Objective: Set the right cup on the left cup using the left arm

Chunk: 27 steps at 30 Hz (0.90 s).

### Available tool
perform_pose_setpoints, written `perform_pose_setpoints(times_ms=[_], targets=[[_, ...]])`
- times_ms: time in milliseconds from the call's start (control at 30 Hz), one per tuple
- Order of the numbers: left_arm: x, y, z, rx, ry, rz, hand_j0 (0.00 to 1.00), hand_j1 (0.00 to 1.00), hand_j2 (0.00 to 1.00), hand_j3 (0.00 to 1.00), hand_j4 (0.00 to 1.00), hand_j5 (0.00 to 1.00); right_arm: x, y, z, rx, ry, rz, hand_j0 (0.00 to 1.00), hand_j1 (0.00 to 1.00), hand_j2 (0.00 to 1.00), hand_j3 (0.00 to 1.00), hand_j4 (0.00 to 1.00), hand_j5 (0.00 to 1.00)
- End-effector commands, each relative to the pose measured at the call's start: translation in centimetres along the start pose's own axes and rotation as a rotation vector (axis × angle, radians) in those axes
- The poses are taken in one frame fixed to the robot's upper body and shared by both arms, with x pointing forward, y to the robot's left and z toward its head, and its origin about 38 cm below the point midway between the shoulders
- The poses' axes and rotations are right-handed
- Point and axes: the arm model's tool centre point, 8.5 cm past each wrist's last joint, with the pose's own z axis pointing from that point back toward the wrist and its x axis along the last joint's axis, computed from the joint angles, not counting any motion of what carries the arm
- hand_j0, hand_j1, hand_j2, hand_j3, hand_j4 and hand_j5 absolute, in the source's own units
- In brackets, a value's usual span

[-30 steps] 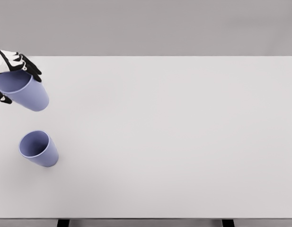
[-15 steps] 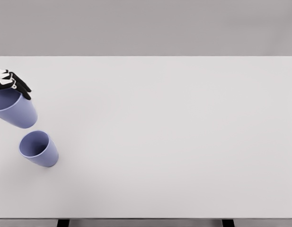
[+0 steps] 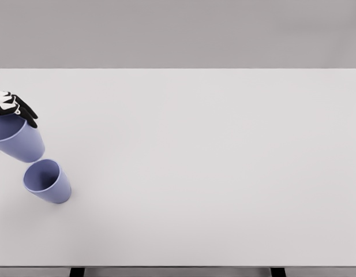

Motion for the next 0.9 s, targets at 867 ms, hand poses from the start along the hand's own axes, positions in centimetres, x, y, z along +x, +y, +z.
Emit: perform_pose_setpoints(times_ms=[867], targets=[[-0.3,-2.3,-0.7,-0.040,-0.012,0.062,0.52,0.52,0.52,0.52,0.52,0.52,0.0,0.0,0.0,0.001,0.001,0.001,1.00,1.00,1.00,1.00,1.00,1.00]])
